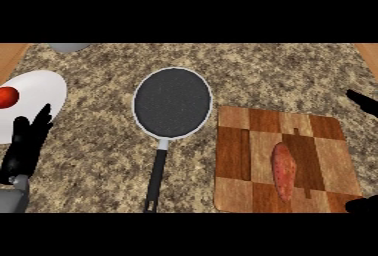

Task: Pick the sweet potato from the cutting board and place it in the pan

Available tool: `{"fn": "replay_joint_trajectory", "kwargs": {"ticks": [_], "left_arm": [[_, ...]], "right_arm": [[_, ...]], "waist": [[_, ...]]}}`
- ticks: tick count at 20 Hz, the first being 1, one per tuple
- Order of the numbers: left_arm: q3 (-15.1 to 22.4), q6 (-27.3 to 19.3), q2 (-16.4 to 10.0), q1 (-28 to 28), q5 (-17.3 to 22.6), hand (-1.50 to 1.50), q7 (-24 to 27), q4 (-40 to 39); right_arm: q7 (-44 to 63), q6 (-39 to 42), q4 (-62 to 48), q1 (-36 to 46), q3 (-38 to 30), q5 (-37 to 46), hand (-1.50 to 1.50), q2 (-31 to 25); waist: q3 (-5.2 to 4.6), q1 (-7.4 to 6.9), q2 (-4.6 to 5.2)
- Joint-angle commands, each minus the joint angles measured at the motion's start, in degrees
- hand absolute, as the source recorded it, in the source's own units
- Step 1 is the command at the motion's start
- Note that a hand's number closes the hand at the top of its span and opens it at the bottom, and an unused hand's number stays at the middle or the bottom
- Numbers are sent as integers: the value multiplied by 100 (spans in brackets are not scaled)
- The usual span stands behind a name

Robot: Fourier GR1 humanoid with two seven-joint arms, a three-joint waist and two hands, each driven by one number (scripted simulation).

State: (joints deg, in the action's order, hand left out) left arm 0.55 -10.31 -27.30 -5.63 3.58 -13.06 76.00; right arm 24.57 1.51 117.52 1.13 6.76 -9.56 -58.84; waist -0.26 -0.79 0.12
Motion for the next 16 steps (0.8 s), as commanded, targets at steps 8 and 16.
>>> {"fn": "replay_joint_trajectory", "kwargs": {"ticks": [8, 16], "left_arm": [[6, 30, 174, -261, -214, 0, 114, -378], [-188, 5, 374, -479, -396, 0, -64, -432]], "right_arm": [[2331, 1244, -204, 1684, 1809, 718, -150, 284], [2648, 1574, -418, 1597, 2091, 1774, -150, 1534]], "waist": [[16, -82, 21], [25, 68, -9]]}}
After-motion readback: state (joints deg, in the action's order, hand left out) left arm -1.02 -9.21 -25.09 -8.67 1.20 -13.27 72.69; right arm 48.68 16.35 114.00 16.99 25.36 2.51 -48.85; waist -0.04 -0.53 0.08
